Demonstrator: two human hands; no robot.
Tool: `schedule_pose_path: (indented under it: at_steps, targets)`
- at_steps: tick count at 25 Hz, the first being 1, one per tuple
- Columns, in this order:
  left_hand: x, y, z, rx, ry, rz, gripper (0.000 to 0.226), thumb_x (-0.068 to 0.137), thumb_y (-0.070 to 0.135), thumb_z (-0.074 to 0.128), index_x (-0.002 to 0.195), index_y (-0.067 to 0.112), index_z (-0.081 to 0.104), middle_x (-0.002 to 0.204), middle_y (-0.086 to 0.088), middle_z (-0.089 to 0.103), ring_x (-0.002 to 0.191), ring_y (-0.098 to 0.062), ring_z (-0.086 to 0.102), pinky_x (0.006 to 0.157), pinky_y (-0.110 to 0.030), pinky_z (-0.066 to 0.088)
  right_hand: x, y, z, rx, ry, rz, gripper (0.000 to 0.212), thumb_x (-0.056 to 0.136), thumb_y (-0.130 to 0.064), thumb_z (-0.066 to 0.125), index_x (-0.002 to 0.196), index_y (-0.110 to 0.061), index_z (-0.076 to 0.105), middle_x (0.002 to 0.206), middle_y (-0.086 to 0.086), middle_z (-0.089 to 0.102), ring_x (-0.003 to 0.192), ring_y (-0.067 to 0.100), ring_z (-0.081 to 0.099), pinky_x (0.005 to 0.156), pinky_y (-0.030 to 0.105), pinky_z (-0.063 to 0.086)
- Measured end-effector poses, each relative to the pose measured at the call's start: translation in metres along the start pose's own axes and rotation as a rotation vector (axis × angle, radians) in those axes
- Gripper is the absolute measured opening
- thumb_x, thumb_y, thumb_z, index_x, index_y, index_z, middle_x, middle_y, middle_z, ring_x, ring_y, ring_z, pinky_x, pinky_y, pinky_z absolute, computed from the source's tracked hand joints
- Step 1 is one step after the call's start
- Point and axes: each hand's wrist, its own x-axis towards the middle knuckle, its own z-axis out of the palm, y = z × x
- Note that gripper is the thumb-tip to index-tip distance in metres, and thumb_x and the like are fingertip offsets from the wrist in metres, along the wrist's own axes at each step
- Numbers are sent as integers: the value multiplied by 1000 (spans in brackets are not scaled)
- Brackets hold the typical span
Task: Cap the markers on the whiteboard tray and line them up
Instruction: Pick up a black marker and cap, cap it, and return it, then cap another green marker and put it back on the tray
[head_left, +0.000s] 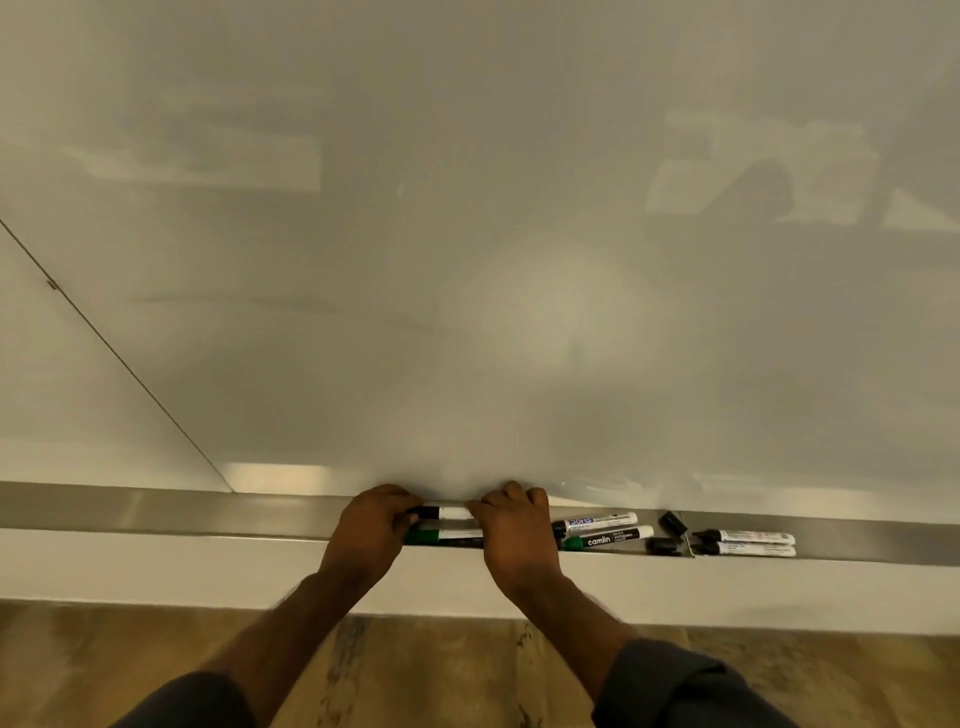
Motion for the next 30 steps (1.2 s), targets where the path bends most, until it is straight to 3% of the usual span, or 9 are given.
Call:
schedule_pose_path:
  at_steps: [5, 9, 13, 17, 20, 24, 30]
  targets:
    - [0, -12, 7, 81, -97, 43, 23, 88, 5, 58, 105, 12, 72, 109, -6, 68, 100, -24, 61, 81, -20, 38, -3, 12, 6, 36, -70, -83, 36, 84, -5, 50, 114, -20, 63, 109, 0, 68, 105, 26, 48, 89, 39, 32]
    - [-2, -7, 7, 119, -20, 12, 23, 89, 5, 58, 106, 12, 71, 111, -6, 67, 101, -25, 59, 85, -24, 39, -12, 51, -16, 116, -15, -96, 36, 77, -5, 58, 109, -21, 66, 101, 1, 70, 97, 26, 56, 80, 36, 39]
    - [-12, 34, 20, 138, 42, 89, 21, 89, 10, 60, 104, 16, 72, 104, -3, 69, 96, -23, 56, 81, -29, 44, -43, 115, -44, 103, -23, -38, 34, 78, -1, 61, 104, -19, 69, 96, 3, 71, 92, 26, 60, 76, 36, 44]
    - [-18, 88, 60, 80, -28, 205, 18, 89, 18, 62, 105, 19, 70, 103, 0, 68, 98, -18, 55, 82, -28, 44, -60, 152, -58, 84, -83, -59, 25, 84, -7, 58, 100, -22, 69, 90, 1, 67, 88, 25, 56, 71, 36, 42]
    - [-11, 111, 85, 99, -77, 222, 18, 90, 21, 58, 106, 21, 68, 105, 1, 66, 100, -18, 53, 84, -30, 43, -66, 158, -53, 5, -157, -142, 36, 86, -8, 51, 116, -25, 61, 105, -2, 64, 98, 24, 51, 77, 36, 40]
    - [-5, 125, 102, 207, -86, 166, 21, 89, 28, 58, 108, 22, 64, 104, 1, 63, 97, -19, 52, 82, -31, 42, -72, 169, -45, -77, -197, -108, 43, 87, -9, 45, 124, -28, 55, 114, -2, 58, 108, 25, 45, 90, 38, 34]
    - [-2, 121, 113, 348, -133, 135, 26, 88, 30, 61, 112, 21, 63, 110, 0, 62, 100, -21, 54, 85, -32, 42, -69, 183, -47, -77, -241, -82, 26, 97, -30, 41, 116, -24, 58, 112, -1, 58, 109, 24, 44, 94, 41, 32]
